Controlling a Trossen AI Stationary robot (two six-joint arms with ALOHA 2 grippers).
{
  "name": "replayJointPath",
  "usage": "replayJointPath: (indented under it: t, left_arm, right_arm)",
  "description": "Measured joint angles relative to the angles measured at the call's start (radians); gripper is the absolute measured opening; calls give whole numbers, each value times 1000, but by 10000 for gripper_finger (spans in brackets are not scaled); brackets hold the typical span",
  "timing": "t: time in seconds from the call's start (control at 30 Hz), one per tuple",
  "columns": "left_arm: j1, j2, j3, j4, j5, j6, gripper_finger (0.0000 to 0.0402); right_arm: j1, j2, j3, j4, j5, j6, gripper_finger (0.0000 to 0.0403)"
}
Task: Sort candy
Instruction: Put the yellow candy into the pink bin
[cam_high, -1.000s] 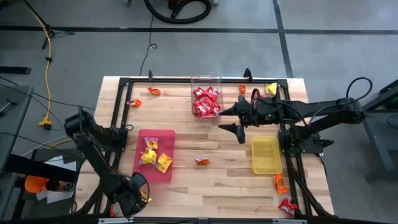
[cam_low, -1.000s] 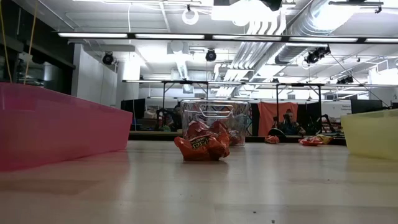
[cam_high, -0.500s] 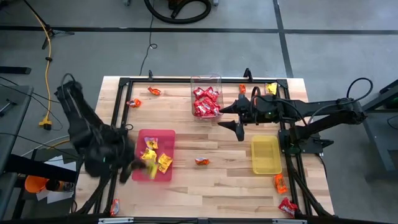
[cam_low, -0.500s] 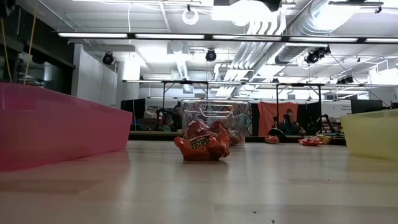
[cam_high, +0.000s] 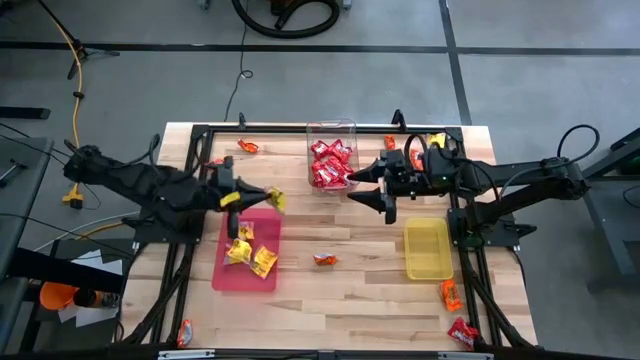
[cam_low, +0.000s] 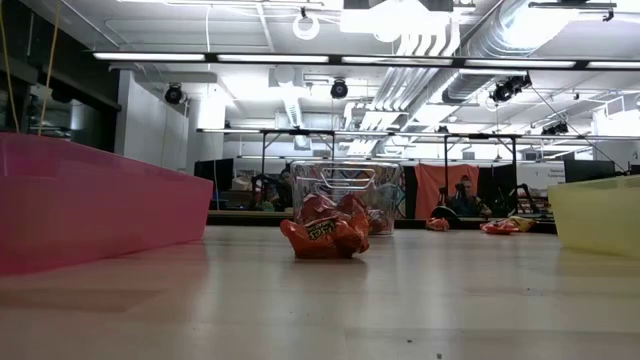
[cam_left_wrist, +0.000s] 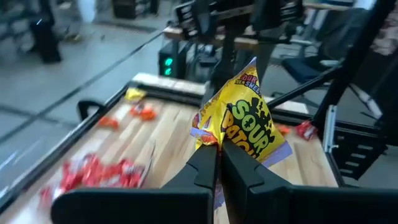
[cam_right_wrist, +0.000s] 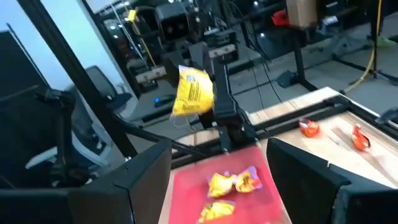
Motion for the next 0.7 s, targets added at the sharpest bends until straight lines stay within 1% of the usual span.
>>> replayJointPath:
  t: [0.1, 0.17, 0.27, 0.37, 0.47, 0.53, 0.6, 0.7]
  left_arm:
    - [46, 28, 0, 52, 67, 71, 0]
    - [67, 43, 0, 56, 81, 92, 0]
    - [84, 63, -1, 52, 107, 104, 0]
    - [87, 58, -1, 29, 163, 85, 0]
    - [83, 11, -2, -97, 229, -7, 0]
    - [72, -31, 0, -219, 237, -107, 0]
    - [55, -68, 0, -386, 239, -216, 0]
    - [31, -88, -18, -573, 240, -358, 0]
  right_arm:
    - [11, 0, 0, 19, 1, -2, 259]
    - [20, 0, 0, 19, 1, -2, 259]
    - [30, 0, 0, 18, 2, -2, 259]
    - [38, 0, 0, 19, 27, -2, 259]
    - [40, 0, 0, 19, 34, 1, 259]
    - [40, 0, 0, 19, 35, 1, 259]
    - [40, 0, 0, 19, 35, 1, 259]
    - [40, 0, 0, 19, 38, 1, 259]
